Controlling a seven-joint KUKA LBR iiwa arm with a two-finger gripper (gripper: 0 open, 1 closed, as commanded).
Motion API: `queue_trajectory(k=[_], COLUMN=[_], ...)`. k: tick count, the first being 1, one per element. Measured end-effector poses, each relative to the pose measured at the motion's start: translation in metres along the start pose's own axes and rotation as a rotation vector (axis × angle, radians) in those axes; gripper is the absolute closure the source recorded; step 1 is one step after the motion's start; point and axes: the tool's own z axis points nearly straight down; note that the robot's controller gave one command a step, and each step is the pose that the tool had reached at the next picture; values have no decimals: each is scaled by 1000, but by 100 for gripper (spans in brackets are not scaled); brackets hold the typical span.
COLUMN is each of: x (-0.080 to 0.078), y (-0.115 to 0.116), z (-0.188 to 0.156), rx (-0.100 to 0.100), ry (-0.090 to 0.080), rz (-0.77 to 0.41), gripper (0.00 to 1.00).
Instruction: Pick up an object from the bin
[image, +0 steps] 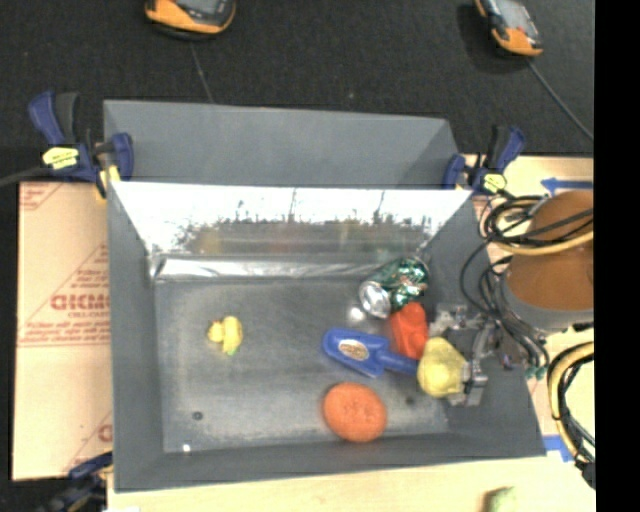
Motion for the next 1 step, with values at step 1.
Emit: queue_trajectory(k=[1], x=[-1], y=[1], z=[-4], rx=[1], ry=[-6], rz=[-5], gripper=[0])
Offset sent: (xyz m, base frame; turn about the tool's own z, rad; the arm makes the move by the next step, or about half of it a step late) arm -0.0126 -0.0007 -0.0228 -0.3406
